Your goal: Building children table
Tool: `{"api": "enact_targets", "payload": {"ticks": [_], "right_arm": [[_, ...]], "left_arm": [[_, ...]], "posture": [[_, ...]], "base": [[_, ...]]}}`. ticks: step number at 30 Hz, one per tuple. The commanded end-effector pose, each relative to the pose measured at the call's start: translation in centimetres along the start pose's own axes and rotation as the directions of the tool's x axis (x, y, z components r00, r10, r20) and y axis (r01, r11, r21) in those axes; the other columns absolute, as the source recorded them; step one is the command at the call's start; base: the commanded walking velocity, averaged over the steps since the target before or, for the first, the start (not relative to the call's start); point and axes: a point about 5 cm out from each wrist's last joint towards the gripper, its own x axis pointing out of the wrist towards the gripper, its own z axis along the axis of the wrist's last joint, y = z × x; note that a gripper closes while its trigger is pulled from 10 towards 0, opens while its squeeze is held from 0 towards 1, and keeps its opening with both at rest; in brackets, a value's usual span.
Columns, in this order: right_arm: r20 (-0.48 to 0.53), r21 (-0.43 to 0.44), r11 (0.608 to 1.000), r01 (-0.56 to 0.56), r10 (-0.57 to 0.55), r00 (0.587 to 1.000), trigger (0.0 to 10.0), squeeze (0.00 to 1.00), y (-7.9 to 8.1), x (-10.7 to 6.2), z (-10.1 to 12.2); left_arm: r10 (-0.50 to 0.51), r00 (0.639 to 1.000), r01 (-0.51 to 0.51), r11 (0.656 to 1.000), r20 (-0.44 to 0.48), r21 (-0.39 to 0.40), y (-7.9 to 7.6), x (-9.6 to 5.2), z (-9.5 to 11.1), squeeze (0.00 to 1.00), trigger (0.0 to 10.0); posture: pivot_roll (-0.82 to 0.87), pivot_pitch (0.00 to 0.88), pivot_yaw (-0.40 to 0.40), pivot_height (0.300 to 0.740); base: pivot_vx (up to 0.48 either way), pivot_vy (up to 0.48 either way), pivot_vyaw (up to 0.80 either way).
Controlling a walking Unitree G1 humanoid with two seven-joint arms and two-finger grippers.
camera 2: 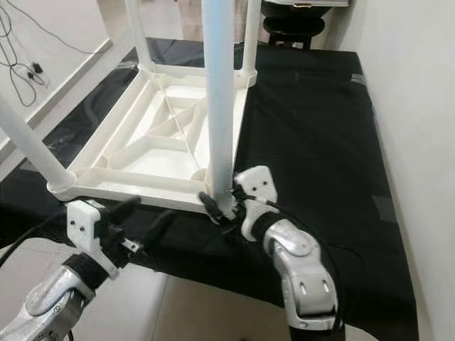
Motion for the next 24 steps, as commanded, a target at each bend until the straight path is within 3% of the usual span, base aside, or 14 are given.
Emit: {"api": "enact_targets", "payload": {"ticks": [1,2,5,10,24], "right_arm": [[-0.024,0.001,0.997,0.073,-0.073,0.997,10.0,0.00,-1.1,-1.0,-0.8],[-0.036,0.008,0.994,0.113,-0.112,0.993,10.0,0.00,-1.7,-1.9,-1.1],[-0.049,0.035,0.994,0.107,-0.105,0.993,10.0,0.00,-1.6,-3.4,-1.7],[-0.066,0.045,0.997,0.060,-0.057,0.996,10.0,0.00,-0.5,-4.2,-2.2],[-0.074,-0.013,0.987,0.159,-0.159,0.984,10.0,0.00,-1.9,-2.8,-1.7]], "left_arm": [[0.063,0.998,-0.062,0.997,-0.026,0.042,0.9,-0.3,-0.1,0.00,10.0],[0.095,0.995,-0.092,0.993,-0.037,0.075,1.3,-0.3,-0.1,0.00,10.0],[0.136,0.989,-0.129,0.983,-0.050,0.130,1.7,-0.2,-0.2,0.00,10.0],[0.173,0.983,-0.162,0.976,-0.059,0.146,1.9,-0.2,-0.2,0.00,10.0],[0.255,0.965,-0.238,0.946,-0.054,0.219,2.7,0.1,0.4,0.00,10.0]], "posture": [[-0.03,0.131,0.040,0.740],[-0.03,0.131,0.042,0.740],[-0.03,0.135,0.045,0.740],[-0.04,0.140,0.047,0.740],[-0.02,0.145,0.042,0.740]], "base": [[0.000,0.000,0.00],[0.000,0.000,0.00],[0.000,0.000,0.00],[0.000,0.000,0.00],[0.000,0.462,0.00]]}}
